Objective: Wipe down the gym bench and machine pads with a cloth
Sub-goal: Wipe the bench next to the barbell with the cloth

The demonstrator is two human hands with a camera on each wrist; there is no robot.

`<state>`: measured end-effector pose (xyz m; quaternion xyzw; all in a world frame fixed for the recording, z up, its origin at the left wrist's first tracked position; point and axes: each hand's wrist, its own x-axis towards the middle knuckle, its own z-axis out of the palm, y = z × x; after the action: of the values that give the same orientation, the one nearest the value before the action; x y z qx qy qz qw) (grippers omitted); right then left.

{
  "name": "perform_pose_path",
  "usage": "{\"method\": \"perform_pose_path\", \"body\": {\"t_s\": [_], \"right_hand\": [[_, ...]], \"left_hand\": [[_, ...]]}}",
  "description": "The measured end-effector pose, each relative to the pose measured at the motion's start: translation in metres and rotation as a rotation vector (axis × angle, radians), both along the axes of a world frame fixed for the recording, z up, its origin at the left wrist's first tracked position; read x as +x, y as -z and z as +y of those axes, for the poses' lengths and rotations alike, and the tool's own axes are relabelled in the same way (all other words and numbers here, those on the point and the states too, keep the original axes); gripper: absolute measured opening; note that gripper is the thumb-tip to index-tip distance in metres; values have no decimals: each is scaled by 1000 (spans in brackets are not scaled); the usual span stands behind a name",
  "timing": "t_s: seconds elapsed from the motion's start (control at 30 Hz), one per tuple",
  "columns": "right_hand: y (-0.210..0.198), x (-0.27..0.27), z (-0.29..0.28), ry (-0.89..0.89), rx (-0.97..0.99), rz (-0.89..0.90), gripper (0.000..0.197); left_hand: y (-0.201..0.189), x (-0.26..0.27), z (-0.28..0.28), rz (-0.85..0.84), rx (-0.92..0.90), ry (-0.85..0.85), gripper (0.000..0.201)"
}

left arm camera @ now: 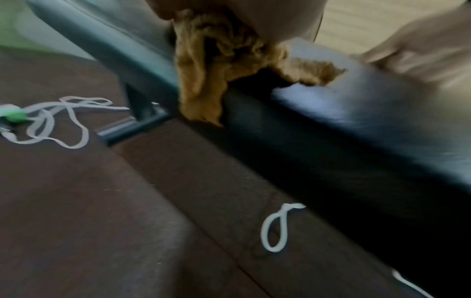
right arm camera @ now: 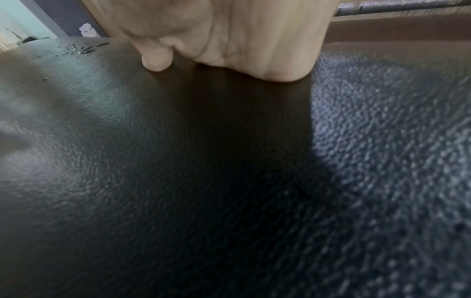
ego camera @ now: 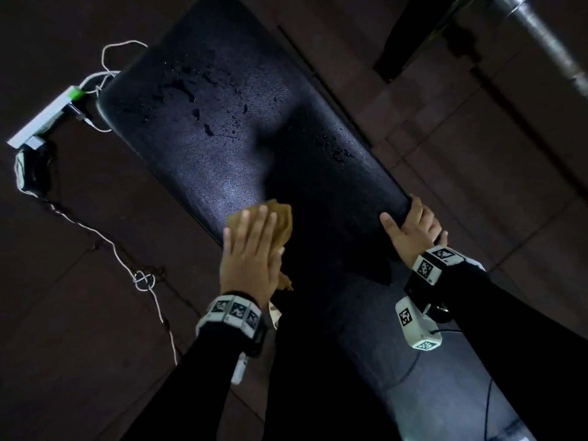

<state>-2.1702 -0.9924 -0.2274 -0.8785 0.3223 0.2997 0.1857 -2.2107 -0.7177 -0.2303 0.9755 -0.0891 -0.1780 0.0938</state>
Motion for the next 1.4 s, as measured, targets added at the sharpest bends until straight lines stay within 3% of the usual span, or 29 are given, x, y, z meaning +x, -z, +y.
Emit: {"method": "perform_pose_path", "body": {"t_s": [0.17,0.27,0.43,0.6,0.77,1.07,1.27,1.4], "right_hand": [[3,-1,-2,-13,10,-12,73],[5,-2,-3,-4,3,-28,73],[12,-5,-4,-3,-24,-43,74],[18,-7,-6,-23,-42,-24,77],[22,-8,-5,-31,-79,-64,76],[22,-9,-6,-29,-106,-90,73],[16,-8,-5,-15,-87,-68,72],[6,-9,5,-1,-77,-107,73]], "left_hand": [[0,61,37,-10,10,-443,65],[3,105,44,-41,16,-530,64],[8,123,15,-29,45,-442,66],[7,47,-31,1,10,-162,67],[3,-14,-54,72,6,-76,66],[-8,36,-14,69,-127,-79,69],[6,111,52,-47,81,-366,71],[19,121,69,-61,99,-355,71]]}}
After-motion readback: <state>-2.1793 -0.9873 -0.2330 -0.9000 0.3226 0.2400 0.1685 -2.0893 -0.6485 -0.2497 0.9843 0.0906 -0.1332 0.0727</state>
